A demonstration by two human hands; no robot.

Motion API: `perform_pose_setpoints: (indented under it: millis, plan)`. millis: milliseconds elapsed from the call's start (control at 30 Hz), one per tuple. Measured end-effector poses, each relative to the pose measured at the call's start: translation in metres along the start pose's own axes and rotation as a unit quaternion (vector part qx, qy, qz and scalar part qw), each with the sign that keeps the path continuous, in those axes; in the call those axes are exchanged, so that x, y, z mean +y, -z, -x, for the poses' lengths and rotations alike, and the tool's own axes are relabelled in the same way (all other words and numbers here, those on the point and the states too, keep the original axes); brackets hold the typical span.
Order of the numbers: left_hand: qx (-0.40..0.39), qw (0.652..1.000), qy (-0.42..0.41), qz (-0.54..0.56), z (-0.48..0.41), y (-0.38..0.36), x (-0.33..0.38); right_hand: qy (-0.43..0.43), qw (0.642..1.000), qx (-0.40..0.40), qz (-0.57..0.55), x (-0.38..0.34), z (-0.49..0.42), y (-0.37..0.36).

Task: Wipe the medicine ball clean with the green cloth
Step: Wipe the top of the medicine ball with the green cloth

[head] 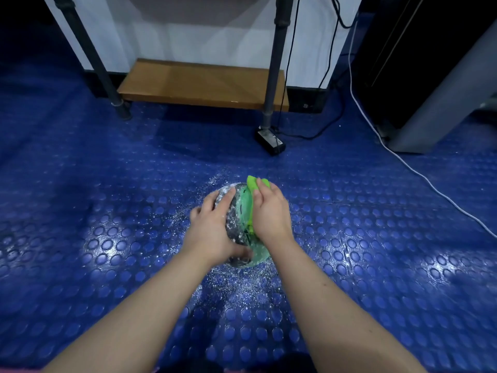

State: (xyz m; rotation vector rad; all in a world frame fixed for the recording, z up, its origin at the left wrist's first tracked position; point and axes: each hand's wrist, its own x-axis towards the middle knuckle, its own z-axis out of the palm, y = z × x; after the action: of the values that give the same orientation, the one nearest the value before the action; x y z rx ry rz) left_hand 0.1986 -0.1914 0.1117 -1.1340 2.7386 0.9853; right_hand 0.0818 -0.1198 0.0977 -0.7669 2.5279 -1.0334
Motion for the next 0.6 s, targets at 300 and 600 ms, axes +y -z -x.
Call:
perform_pose_setpoints:
  millis: [300, 600]
  plan:
    - [-0.009, 1.000, 0.002, -0.011, 0.007, -0.001, 0.007, -0.142, 0.984, 0.023, -0.106, 0.007, -0.010, 0.042]
    - [-0.018, 0.999, 0.036, -0.028, -0.006, 0.005, 0.012, 0.079, 0.993, -0.014, 0.085, 0.005, 0.024, 0.009]
